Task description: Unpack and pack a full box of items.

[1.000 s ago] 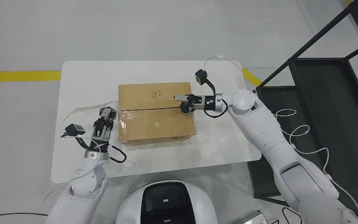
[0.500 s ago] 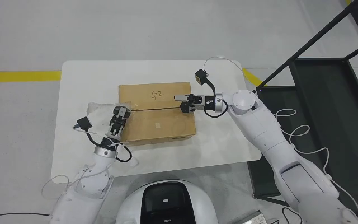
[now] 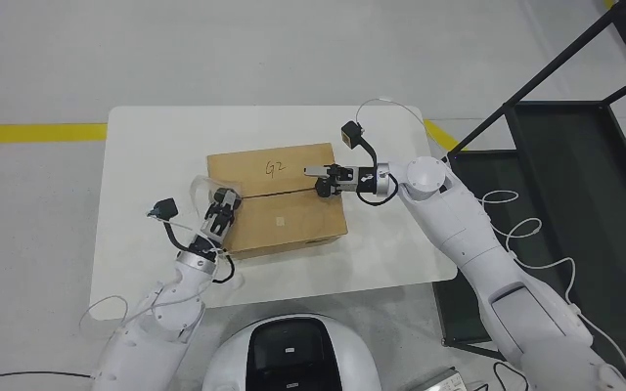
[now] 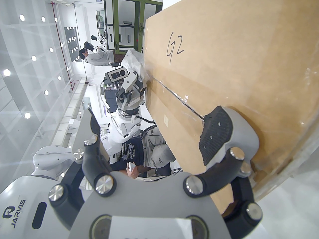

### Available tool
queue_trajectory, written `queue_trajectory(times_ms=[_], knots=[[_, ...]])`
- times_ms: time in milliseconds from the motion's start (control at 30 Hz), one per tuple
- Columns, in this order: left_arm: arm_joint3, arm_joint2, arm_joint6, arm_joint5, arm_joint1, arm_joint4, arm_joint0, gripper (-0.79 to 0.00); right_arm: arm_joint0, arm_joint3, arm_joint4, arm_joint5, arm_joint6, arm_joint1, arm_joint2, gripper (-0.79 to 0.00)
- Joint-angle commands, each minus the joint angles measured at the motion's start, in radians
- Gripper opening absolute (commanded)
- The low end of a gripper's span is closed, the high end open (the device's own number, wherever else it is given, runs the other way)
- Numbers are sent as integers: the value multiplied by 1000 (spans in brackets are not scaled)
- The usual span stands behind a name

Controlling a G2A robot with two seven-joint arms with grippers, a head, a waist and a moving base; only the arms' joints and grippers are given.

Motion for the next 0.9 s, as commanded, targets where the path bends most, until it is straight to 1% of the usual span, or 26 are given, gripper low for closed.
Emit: queue_trajectory(times_ms=[0,200,533,567,600,633,767,867], knots=[[6,3,-5,10,-2,26,-7,-785,0,0,0,0,0,0,0,0],[10,15,-22,46,-9,53,-25,-785,0,0,0,0,0,0,0,0],[-1,13,-48,65,-15,90,-20,-785,0,0,0,0,0,0,0,0],[-1,12,-51,64,-15,92,-19,-646,0,0,0,0,0,0,0,0],[-3,10,-53,62,-16,91,-18,-397,0,0,0,0,0,0,0,0],[-5,7,-55,60,-16,86,-16,0,0,0,0,0,0,0,0,0],[-20,-1,-72,45,-18,52,-9,0,0,0,0,0,0,0,0,0],[-29,-6,-77,13,-19,38,-1,0,0,0,0,0,0,0,0,0]])
